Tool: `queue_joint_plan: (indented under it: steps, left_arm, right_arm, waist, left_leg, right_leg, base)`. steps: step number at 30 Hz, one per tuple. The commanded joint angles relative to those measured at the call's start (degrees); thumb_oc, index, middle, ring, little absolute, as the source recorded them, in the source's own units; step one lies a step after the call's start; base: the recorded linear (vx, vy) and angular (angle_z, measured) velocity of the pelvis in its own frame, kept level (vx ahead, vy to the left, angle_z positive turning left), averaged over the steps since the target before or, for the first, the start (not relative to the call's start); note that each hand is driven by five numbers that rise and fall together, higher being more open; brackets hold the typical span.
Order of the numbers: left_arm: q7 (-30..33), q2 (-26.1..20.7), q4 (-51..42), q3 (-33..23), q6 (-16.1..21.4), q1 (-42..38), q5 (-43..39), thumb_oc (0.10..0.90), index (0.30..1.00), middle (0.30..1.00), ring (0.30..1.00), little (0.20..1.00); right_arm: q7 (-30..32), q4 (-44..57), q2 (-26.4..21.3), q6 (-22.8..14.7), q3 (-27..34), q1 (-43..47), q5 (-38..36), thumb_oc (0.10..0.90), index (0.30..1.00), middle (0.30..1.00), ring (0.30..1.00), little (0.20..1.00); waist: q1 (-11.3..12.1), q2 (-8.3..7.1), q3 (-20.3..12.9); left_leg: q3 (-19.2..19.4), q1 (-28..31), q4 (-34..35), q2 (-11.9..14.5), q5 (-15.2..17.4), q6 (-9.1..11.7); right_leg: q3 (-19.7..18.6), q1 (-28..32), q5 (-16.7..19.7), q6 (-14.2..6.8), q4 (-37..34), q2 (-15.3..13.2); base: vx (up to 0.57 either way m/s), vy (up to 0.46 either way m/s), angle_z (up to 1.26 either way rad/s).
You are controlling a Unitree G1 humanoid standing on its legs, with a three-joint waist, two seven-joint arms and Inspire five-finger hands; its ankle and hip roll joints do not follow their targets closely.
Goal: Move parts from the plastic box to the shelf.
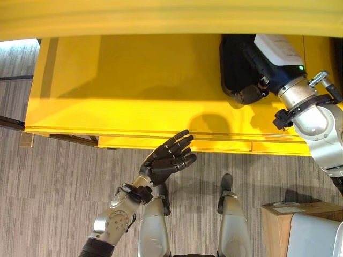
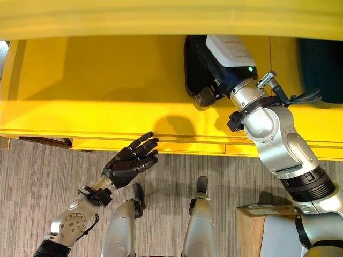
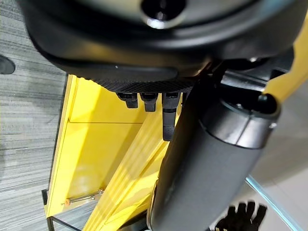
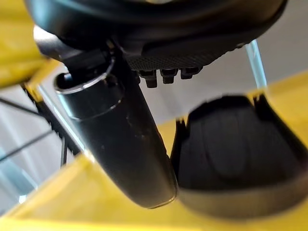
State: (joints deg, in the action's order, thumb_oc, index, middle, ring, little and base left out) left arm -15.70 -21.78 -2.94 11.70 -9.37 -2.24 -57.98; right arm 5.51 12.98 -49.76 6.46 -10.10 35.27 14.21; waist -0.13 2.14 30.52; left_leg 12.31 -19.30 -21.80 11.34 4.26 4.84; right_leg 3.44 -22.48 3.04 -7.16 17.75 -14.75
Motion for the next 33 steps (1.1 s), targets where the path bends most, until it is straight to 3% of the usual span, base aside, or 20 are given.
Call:
queue_joint_plan:
  steps: [1, 3, 4, 5, 9, 10, 11, 12, 14, 19, 21, 33]
  left_arm:
    - [-0.8, 2.3, -10.5, -1.5, 6.8, 2.8, -4.1, 0.9, 1.0, 1.0, 1.0, 1.0]
    - [-0.1, 3.0, -11.4, -2.6, 7.0, 5.0, -4.4, 0.9, 1.0, 1.0, 1.0, 1.0]
    - [-0.3, 3.2, -11.3, -2.8, 7.0, 5.4, -4.4, 0.9, 1.0, 1.0, 1.0, 1.0]
    - [-2.0, 4.4, -11.4, -3.6, 7.6, 7.8, -3.7, 0.9, 1.0, 1.0, 1.0, 1.0]
    - [-2.5, 4.5, -11.5, -3.6, 7.9, 8.5, -3.4, 0.9, 1.0, 1.0, 1.0, 1.0]
    - [-3.2, 4.8, -11.6, -5.3, 7.7, 10.4, -3.8, 0.9, 1.0, 1.0, 1.0, 1.0]
    - [-3.2, 4.8, -11.6, -5.3, 7.7, 10.4, -3.8, 0.9, 1.0, 1.0, 1.0, 1.0]
    - [-3.7, 4.9, -10.9, -6.9, 7.6, 11.9, -4.1, 0.9, 1.0, 1.0, 1.0, 1.0]
    - [-6.5, 4.5, -10.3, -10.5, 6.1, 14.7, -3.7, 0.9, 1.0, 1.0, 1.0, 1.0]
    - [-6.8, 4.5, -10.3, -10.7, 6.0, 14.9, -3.6, 0.9, 1.0, 1.0, 1.0, 1.0]
    - [-6.8, 3.6, -10.2, -13.2, 3.7, 16.4, -4.2, 0.9, 1.0, 1.0, 1.0, 1.0]
    - [-6.6, 2.3, -10.6, -13.1, 3.3, 15.9, -4.3, 0.9, 1.0, 1.0, 1.0, 1.0]
  right_arm:
    - [20.9, 9.3, 2.4, -9.2, 11.7, -1.0, -3.0, 0.9, 1.0, 1.0, 1.0, 1.0]
    - [30.6, 10.8, 10.1, -14.0, 17.9, -11.7, 3.3, 0.9, 1.0, 1.0, 1.0, 1.0]
    - [31.1, 11.0, 11.0, -14.9, 18.6, -13.4, 3.7, 0.9, 1.0, 1.0, 1.0, 1.0]
    - [34.6, 11.0, 14.8, -18.0, 21.0, -21.1, 4.8, 0.9, 1.0, 1.0, 1.0, 1.0]
    - [35.8, 11.1, 15.5, -18.7, 21.4, -22.6, 5.2, 0.9, 1.0, 1.0, 1.0, 1.0]
    - [38.2, 10.7, 18.9, -23.1, 22.9, -28.2, 5.2, 0.9, 1.0, 1.0, 1.0, 1.0]
    - [38.2, 10.7, 18.9, -23.1, 22.9, -28.3, 5.2, 0.9, 1.0, 1.0, 1.0, 1.0]
    - [39.4, 9.8, 22.1, -26.8, 23.7, -33.3, 3.2, 0.9, 1.0, 1.0, 1.0, 1.0]
    - [35.3, 6.2, 25.8, -25.4, 24.0, -41.6, -5.9, 0.9, 1.0, 1.0, 1.0, 1.0]
    - [35.0, 6.0, 25.9, -25.1, 24.0, -42.0, -6.1, 0.9, 1.0, 1.0, 1.0, 1.0]
    - [30.7, 4.1, 24.6, -21.0, 21.8, -46.1, -6.2, 0.9, 1.0, 1.0, 1.0, 1.0]
    - [28.6, 3.6, 23.3, -18.3, 19.5, -47.6, -12.2, 0.9, 1.0, 1.0, 1.0, 1.0]
  waist:
    - [-2.7, 1.28, -3.2]
    - [-3.6, 1.59, -5.4]
    - [-3.7, 1.63, -5.8]
    - [-4.5, 2.12, -8.1]
    - [-4.4, 2.26, -8.7]
    - [-5.2, 2.24, -11.0]
    - [-5.2, 2.25, -11.1]
    - [-6.0, 1.85, -13.6]
    - [-7.0, 0.68, -17.3]
    - [-7.0, 0.64, -17.6]
    - [-7.6, -0.25, -20.3]
    - [-8.3, -1.11, -21.3]
  left_leg:
    - [-1.2, 6.5, 7.3, -3.1, -2.0, -1.8]
    - [-0.4, 9.6, 9.9, -2.9, -2.2, -1.9]
    - [-0.3, 10.3, 10.2, -3.0, -2.0, -1.9]
    - [0.5, 13.2, 12.6, -3.0, -2.3, -2.0]
    - [0.7, 13.9, 13.5, -2.9, -2.8, -2.1]
    - [1.2, 16.1, 15.5, -2.7, -3.4, -1.9]
    - [1.2, 16.1, 15.6, -2.7, -3.5, -1.9]
    - [1.9, 18.2, 17.8, -2.5, -4.4, -1.6]
    - [2.6, 21.9, 21.3, -2.3, -5.3, -1.5]
    - [2.7, 22.2, 21.7, -2.3, -5.4, -1.5]
    - [4.5, 26.0, 24.3, -2.0, -5.4, -1.2]
    - [5.6, 27.4, 25.7, -2.0, -5.5, -1.1]
  right_leg:
    - [2.1, 5.0, -11.9, 5.1, 8.1, 5.8]
    - [2.2, 7.8, -11.2, 4.6, 5.5, 5.2]
    - [2.2, 8.4, -11.4, 4.4, 5.3, 5.0]
    - [2.4, 11.3, -10.6, 3.7, 2.4, 4.4]
    - [2.4, 12.1, -9.9, 3.6, 1.2, 4.5]
    - [2.4, 14.1, -8.8, 2.9, -0.9, 4.1]
    - [2.4, 14.1, -8.7, 2.9, -1.1, 4.1]
    - [2.2, 16.0, -7.2, 2.1, -3.6, 3.9]
    - [1.9, 19.7, -5.2, 1.2, -8.1, 3.8]
    - [1.9, 20.0, -4.9, 1.1, -8.5, 3.9]
    - [2.4, 23.9, -3.4, 0.4, -12.8, 4.3]
    - [1.9, 24.9, -2.5, -0.3, -14.8, 4.7]
  base:
    - [0.08, 0.117, -0.05]
    - [0.14, 0.16, -0.09]
    - [0.22, 0.206, -0.07]
    - [0.16, 0.153, -0.08]
    - [0.06, 0.055, -0.12]
    - [0.1, 0.067, -0.07]
    - [0.19, 0.095, 0.04]
    - [0.17, -0.005, 0.09]
    - [0.16, -0.065, 0.09]
    - [0.02, -0.021, -0.01]
    - [0.03, -0.173, 0.02]
    - [-0.01, -0.024, -0.07]
